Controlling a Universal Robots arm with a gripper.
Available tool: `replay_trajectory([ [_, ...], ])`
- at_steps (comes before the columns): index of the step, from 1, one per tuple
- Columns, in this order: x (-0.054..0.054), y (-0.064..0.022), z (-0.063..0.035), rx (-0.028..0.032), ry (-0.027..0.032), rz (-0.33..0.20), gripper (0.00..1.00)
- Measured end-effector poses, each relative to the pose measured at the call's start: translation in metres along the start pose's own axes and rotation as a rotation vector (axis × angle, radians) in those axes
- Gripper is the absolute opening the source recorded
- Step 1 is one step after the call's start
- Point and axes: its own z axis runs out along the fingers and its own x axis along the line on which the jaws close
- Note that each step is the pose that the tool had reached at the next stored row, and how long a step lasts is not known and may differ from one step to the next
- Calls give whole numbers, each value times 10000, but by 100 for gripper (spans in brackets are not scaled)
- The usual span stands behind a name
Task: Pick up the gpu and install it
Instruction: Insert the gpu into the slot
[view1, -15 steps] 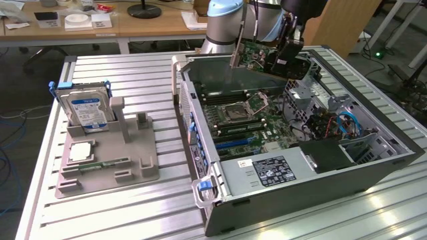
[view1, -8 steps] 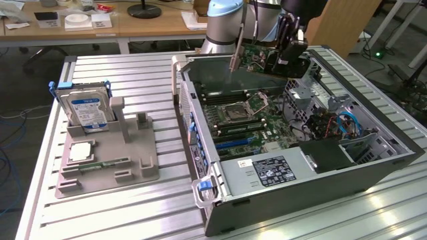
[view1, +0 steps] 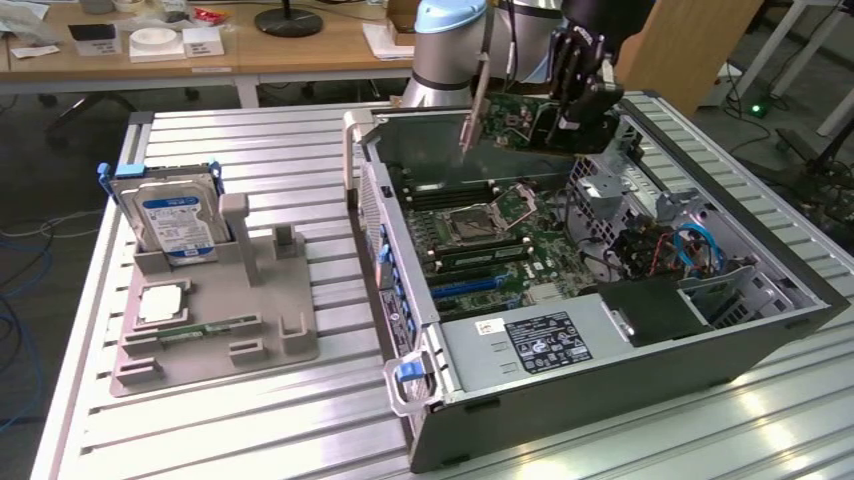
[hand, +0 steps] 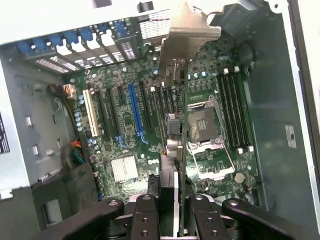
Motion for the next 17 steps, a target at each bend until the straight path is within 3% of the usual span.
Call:
replay_trajectory([
  [9, 0, 0, 21, 190, -44, -1175, 27],
  [11, 1, -1, 30, 302, -58, -1308, 27],
  [14, 1, 0, 41, 518, -88, -1446, 27],
  [15, 0, -1, 44, 548, -92, -1509, 27],
  [17, 1, -1, 52, 550, -107, -1623, 27],
])
